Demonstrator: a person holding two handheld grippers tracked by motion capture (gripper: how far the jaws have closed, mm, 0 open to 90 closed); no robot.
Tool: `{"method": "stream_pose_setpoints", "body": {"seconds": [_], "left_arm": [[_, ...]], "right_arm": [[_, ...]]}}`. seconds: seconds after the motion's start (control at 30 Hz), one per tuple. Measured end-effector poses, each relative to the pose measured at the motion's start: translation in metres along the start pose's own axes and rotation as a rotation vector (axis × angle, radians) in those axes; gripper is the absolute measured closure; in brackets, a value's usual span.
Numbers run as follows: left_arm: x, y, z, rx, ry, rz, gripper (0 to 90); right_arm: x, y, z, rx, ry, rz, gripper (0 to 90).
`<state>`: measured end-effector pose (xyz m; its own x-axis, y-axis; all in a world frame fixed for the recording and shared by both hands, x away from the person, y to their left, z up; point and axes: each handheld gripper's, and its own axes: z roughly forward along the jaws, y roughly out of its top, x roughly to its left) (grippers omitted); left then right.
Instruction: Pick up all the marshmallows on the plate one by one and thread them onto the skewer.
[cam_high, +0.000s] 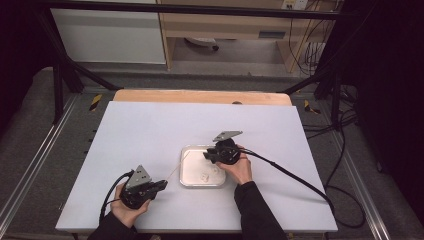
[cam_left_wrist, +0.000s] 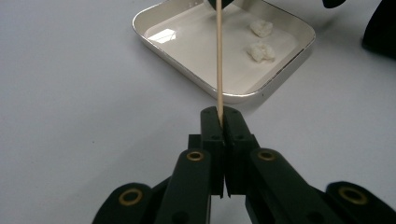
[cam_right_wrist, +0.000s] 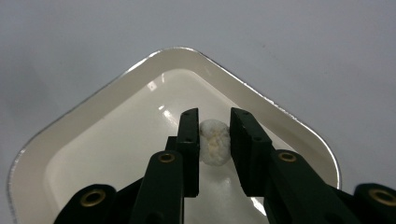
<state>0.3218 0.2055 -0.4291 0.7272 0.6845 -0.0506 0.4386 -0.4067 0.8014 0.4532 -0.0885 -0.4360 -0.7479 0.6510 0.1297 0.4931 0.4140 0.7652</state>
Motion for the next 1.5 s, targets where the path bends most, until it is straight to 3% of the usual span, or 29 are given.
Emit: {"method": "stream_pose_setpoints", "body": {"seconds": [0.3, 0.5, 0.77, 1.2, 1.5], "left_arm": [[-0.003, 0.001, 0.001, -0.012, -0.003, 0.007, 88.5], [-0.006, 0.001, 0.001, -0.018, -0.004, 0.015, 88.5], [-0.009, 0.002, 0.001, -0.040, -0.007, 0.024, 88.5], [-0.014, 0.003, 0.000, -0.066, -0.020, 0.037, 88.5], [-0.014, 0.003, 0.000, -0.072, -0.020, 0.038, 88.5]], "right_arm": [[0.003, 0.005, -0.037, -0.113, 0.092, 0.058, 75.0], [0.006, 0.007, -0.059, -0.183, 0.130, 0.069, 75.6], [0.011, 0.013, -0.078, -0.263, 0.195, 0.098, 76.3], [0.018, 0.023, -0.078, -0.320, 0.303, 0.150, 76.7], [0.022, 0.025, -0.068, -0.313, 0.336, 0.170, 76.8]]}}
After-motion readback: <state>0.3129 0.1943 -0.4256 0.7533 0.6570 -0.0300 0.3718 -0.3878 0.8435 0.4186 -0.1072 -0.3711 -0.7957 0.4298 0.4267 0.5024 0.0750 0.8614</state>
